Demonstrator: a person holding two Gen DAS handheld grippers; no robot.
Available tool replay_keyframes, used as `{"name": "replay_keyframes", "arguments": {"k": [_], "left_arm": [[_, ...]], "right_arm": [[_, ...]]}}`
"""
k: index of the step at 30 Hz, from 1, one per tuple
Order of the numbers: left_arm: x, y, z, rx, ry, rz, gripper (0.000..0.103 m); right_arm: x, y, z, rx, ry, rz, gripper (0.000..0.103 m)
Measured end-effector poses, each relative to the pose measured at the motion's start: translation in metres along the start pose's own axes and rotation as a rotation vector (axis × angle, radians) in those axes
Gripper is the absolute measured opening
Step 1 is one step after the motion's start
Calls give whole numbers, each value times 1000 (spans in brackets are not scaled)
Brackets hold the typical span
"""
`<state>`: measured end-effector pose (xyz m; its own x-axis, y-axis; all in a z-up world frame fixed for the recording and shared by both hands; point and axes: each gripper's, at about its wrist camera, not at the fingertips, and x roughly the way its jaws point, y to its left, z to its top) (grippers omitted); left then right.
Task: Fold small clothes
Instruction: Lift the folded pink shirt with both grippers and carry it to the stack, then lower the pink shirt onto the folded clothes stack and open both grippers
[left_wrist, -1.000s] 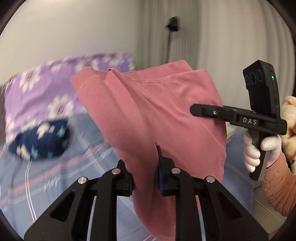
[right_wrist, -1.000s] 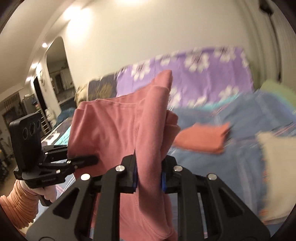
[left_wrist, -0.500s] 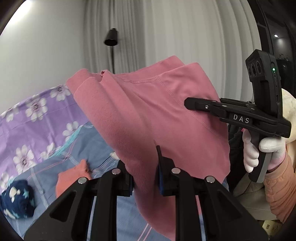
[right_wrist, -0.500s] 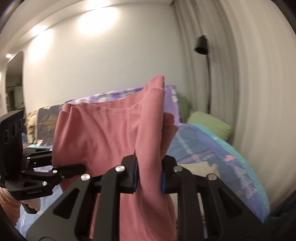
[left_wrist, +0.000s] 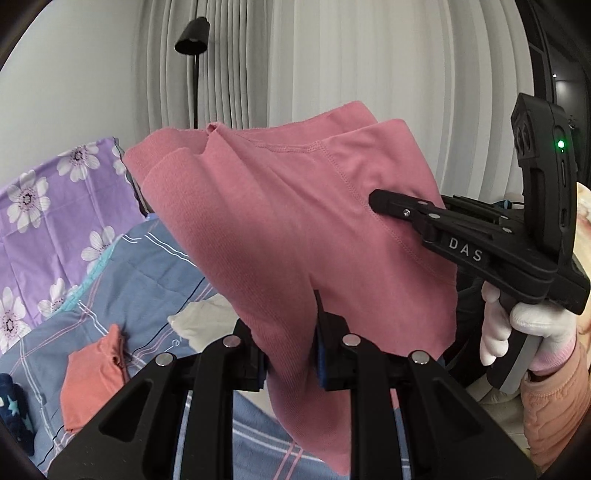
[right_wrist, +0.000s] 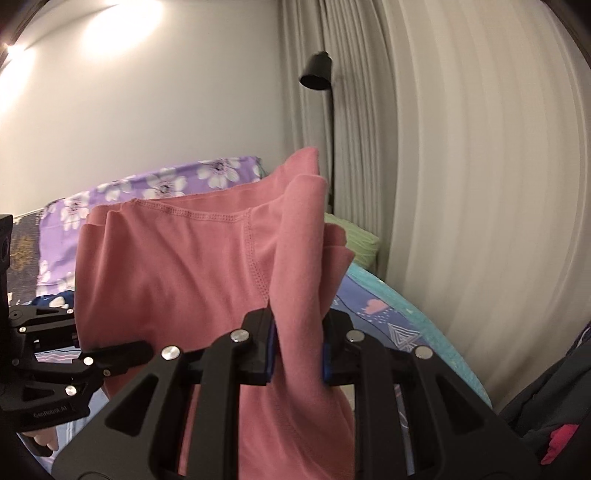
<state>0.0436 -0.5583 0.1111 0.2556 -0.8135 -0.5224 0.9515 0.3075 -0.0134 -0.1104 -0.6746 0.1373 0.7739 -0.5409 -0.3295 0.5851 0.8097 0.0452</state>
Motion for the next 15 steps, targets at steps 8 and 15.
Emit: {"name": "replay_keyframes", "arguments": {"k": [8,15], "left_arm": [[40,19,6,-22,24,-18,20],[97,60,-15,-60,112,137,44]], "right_arm": [[46,0,-1,24,60,-36,18],[141,-1,-14,64,205,-122,36]]}}
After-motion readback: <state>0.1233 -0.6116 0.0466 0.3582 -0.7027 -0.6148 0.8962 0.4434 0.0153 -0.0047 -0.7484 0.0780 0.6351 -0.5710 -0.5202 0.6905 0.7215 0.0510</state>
